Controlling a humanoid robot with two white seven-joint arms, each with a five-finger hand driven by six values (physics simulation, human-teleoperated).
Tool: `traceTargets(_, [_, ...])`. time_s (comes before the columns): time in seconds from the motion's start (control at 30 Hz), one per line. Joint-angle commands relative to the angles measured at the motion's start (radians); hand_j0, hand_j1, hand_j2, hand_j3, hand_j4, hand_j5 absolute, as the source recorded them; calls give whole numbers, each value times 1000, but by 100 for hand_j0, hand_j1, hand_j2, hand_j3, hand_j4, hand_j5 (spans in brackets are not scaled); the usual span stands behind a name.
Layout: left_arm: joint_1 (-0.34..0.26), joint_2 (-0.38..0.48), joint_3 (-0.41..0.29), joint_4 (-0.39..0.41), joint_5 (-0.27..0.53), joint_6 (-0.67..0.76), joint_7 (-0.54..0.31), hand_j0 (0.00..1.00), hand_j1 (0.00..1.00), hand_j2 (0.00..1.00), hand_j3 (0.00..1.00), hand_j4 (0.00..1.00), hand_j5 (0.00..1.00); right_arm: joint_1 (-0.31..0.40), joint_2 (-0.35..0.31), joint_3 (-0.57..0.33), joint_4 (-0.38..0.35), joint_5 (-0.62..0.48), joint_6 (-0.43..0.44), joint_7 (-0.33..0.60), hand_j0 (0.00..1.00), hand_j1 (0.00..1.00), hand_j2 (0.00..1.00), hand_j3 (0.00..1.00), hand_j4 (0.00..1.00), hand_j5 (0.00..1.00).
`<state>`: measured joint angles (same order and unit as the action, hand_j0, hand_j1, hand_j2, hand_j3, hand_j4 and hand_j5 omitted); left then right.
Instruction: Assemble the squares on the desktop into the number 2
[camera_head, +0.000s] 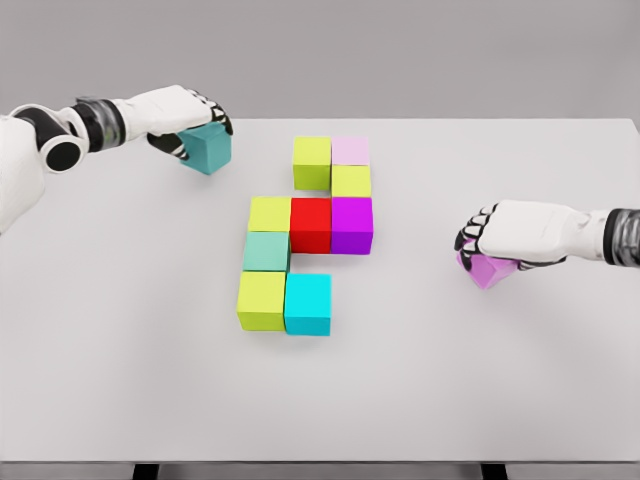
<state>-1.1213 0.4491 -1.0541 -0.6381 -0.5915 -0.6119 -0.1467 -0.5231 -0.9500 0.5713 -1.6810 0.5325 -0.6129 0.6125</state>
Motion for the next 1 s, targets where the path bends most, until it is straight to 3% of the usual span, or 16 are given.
traceTargets(0.0, [-2,-16,11,5,6,1,-4,71,71,71,71,71,71,0,-9,-1,-17,-2,2,-2,55,55,55,55,55,55])
traceTargets(0.17, [-3,-36,20,5,6,1,-4,71,71,71,71,71,71,14,-9,-2,-31,-8,2,-2,55,55,55,55,55,55])
traceTargets(0.27, [-3,-58,28,6,6,1,-14,71,71,71,71,71,71,20,-21,-2,-75,-8,2,-2,54,54,54,54,54,54])
traceTargets(0.73, [-3,-104,39,25,4,1,-21,72,72,72,72,72,72,35,-15,1,-85,-40,2,-2,53,53,53,53,53,53])
traceTargets(0.97, [-3,-144,42,78,4,1,-22,91,91,91,91,91,91,46,-3,5,-86,-82,2,-2,53,53,53,53,53,53])
